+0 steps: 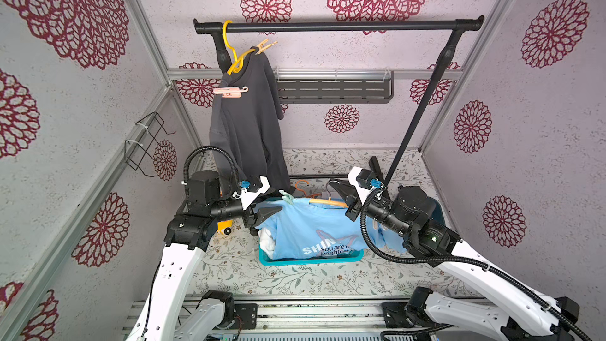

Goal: Use clothespins to secure the t-shirt on both sides of the hanger
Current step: Hang the hanger on the clothesline.

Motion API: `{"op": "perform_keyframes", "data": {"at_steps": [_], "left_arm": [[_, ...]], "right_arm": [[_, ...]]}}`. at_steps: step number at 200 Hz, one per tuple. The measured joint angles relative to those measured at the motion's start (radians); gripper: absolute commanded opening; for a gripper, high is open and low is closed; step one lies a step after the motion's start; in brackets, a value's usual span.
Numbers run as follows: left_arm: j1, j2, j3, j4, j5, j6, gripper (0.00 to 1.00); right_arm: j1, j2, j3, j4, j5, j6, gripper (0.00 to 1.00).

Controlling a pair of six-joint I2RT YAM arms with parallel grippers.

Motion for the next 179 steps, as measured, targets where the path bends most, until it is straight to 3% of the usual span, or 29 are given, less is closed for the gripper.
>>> {"op": "perform_keyframes", "data": {"at_steps": [69, 179], "left_arm": [[0.0, 0.003, -0.032, 0.008, 0.027, 0.003, 0.6], [-0.056, -0.032, -0.05, 0.018, 0.088, -0.024, 0.47]], "right_arm": [[0.0, -0.008, 0.022, -0.003, -0.04, 0.016, 0.0], [0.0, -0.021, 0.034, 0.013, -0.089, 0.034, 0.0]]}}
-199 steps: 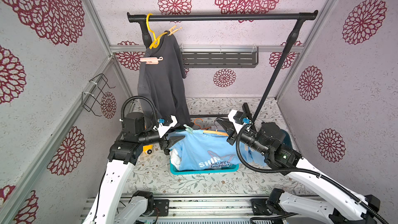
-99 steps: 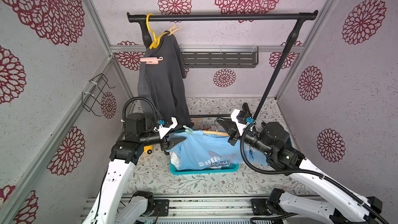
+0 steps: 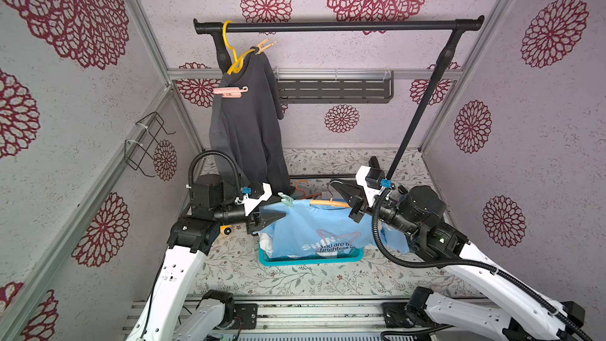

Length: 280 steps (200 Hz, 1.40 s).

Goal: Use clothespins to secure the t-shirt on both sides of the hanger
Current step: Hang the hanger on the clothesline.

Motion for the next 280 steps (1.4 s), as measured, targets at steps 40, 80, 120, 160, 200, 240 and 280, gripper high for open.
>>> {"op": "perform_keyframes", "data": {"at_steps": [40, 80, 120, 160, 200, 240, 280], "left_arm": [[-0.022, -0.011, -0.013, -0.001, -0.004, -0.008, 0.43], [-0.033, -0.03, -0.021, 0.003, -0.016, -0.021, 0.27], [-0.051, -0.08, -0.05, 0.02, -0.046, -0.021, 0.12], [-0.051, -0.138, -0.079, 0.023, -0.089, -0.041, 0.07], [-0.064, -0.181, -0.089, 0.019, -0.172, -0.069, 0.0], [-0.088, -0.19, -0.084, -0.006, -0.299, -0.077, 0.0], [-0.111, -0.192, -0.08, -0.024, -0.403, -0.078, 0.0]], "right_arm": [[0.0, 0.0, 0.0, 0.018, -0.019, -0.001, 0.0], [0.0, 0.001, 0.0, 0.033, -0.019, -0.009, 0.0], [-0.008, 0.013, 0.0, 0.056, -0.013, -0.009, 0.0], [-0.008, 0.035, 0.001, 0.064, -0.01, -0.009, 0.0], [-0.006, 0.06, 0.014, 0.063, 0.012, -0.005, 0.15], [-0.007, 0.066, 0.051, 0.061, 0.038, 0.018, 0.34], [-0.006, 0.067, 0.077, 0.06, 0.045, 0.026, 0.5]]}}
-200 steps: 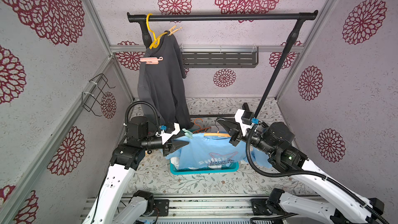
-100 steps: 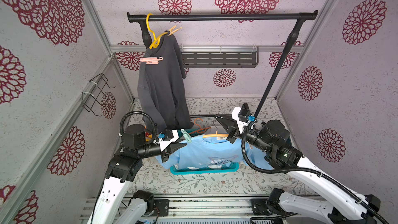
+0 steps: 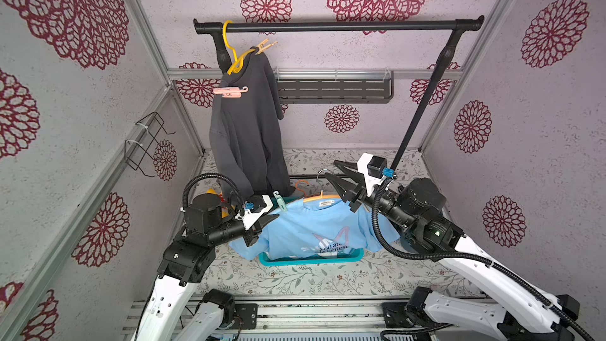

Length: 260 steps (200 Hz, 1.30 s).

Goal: Use clothespins to secure the t-shirt on both sides of the hanger
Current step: Hang the hanger on the clothesline.

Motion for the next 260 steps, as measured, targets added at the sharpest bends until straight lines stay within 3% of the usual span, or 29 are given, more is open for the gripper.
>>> {"op": "perform_keyframes", "data": {"at_steps": [71, 127, 220, 260], "left_arm": [[-0.026, 0.028, 0.193, -0.058, -0.092, -0.008, 0.0], [-0.026, -0.004, 0.218, -0.066, -0.056, -0.015, 0.0], [-0.026, -0.008, 0.327, -0.083, 0.051, -0.055, 0.0], [-0.026, -0.004, 0.361, -0.097, 0.063, -0.06, 0.0]], "right_arm": [[0.0, -0.1, -0.036, 0.007, 0.019, 0.035, 0.59], [0.001, -0.253, -0.122, 0.036, 0.106, 0.01, 0.61], [0.001, -0.367, -0.229, 0.064, 0.309, -0.024, 0.62], [0.001, -0.387, -0.202, 0.084, 0.3, 0.019, 0.64]]}}
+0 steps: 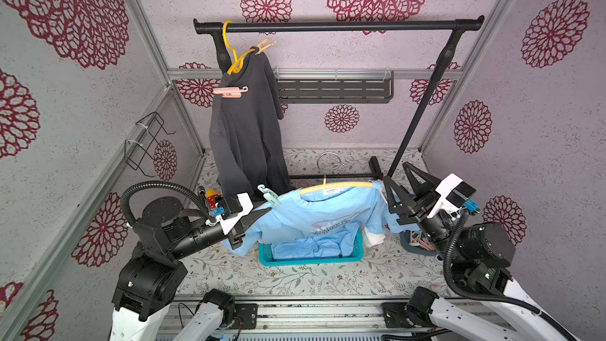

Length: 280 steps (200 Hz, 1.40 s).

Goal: Use clothespins to secure the t-shirt on both sides of the hanger
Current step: Hang the hanger on the clothesline.

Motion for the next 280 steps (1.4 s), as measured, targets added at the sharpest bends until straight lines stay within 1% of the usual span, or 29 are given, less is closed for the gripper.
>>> {"op": "perform_keyframes", "data": {"at_steps": [38, 86, 125, 152, 229, 252, 280], "left_arm": [[0.0, 0.015, 0.002, -0.008, -0.006, 0.001, 0.0], [0.0, 0.05, 0.005, -0.008, -0.031, -0.018, 0.0], [0.0, 0.078, 0.081, -0.006, -0.047, -0.075, 0.0], [0.0, 0.084, 0.134, -0.006, -0.058, -0.087, 0.0], [0.0, 0.118, 0.244, -0.002, -0.061, -0.167, 0.0], [0.0, 0.121, 0.271, 0.002, -0.063, -0.185, 0.0], [0.0, 0.134, 0.323, 0.005, -0.103, -0.213, 0.0]], "right_arm": [[0.0, 0.005, 0.067, 0.0, -0.074, 0.036, 0.66], [0.0, 0.02, 0.096, -0.007, -0.101, 0.044, 0.68], [0.0, -0.013, 0.05, 0.007, -0.081, 0.027, 0.7], [0.0, -0.048, 0.008, 0.023, -0.076, 0.012, 0.71], [0.0, -0.106, -0.052, 0.029, -0.184, -0.048, 0.73], [0.0, -0.111, -0.087, 0.019, -0.18, -0.074, 0.73], [0.0, -0.116, -0.152, 0.006, -0.153, -0.1, 0.77]]}}
